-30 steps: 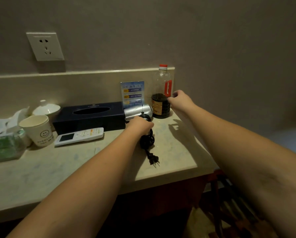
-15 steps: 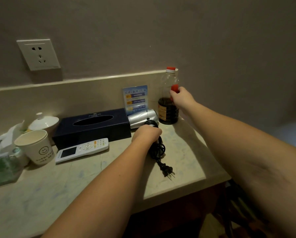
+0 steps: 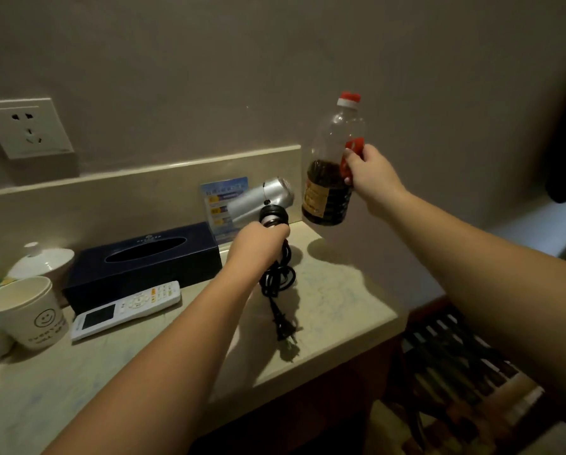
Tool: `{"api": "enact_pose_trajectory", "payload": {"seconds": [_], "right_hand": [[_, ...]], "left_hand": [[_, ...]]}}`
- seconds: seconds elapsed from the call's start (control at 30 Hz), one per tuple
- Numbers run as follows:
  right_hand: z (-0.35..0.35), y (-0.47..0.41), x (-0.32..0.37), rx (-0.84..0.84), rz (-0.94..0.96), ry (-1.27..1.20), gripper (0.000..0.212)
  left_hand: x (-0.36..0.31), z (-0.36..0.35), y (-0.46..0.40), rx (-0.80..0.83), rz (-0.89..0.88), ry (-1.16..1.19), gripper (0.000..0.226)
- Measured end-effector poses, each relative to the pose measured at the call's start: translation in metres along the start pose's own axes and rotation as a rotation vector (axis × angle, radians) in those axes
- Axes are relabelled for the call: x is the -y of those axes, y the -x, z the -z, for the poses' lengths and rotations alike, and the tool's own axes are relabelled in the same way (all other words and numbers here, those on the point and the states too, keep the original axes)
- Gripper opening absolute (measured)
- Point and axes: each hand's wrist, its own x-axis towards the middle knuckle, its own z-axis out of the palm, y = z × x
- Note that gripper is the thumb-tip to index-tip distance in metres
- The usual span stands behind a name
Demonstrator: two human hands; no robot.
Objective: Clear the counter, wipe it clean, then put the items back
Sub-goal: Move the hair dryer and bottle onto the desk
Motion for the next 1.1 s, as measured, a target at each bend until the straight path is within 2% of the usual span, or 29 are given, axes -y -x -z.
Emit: {"api": "enact_pose_trajectory", "payload": {"seconds": [0.2,0.4,0.5,0.63,0.73,0.9,1.1], "right_hand": [[0.080,0.054,0.014,-0.105,0.068,0.029,0.016],[0.161,0.120,-0.019,-0.186,-0.040,0.042,0.018],[0.203,0.157,-0.045,-0.219,-0.095,0.076,0.016],[0.266,0.208,-0.080,-0.277,-0.171,0.200,0.019],[0.320,0.246,-0.107,-0.316,-0.210,0.200,0.015],[0.406,0.305,-0.149,-0.375,-0.268,0.265,0.015],[0.486,0.355,-0.200,-0.436,-0.387,0.254,0.014]], "left_hand": [[-0.038,-0.013,0.050,0.015,-0.191,0.149,0.020],[-0.066,-0.061,0.114,0.148,-0.245,0.291,0.034],[-0.070,-0.096,0.140,0.186,-0.254,0.282,0.031],[-0.074,-0.160,0.168,0.265,-0.241,0.231,0.021],[-0.079,-0.218,0.196,0.340,-0.219,0.201,0.007],[-0.092,-0.314,0.244,0.487,-0.209,0.139,0.009],[-0.105,-0.419,0.287,0.583,-0.241,-0.003,0.008]]}}
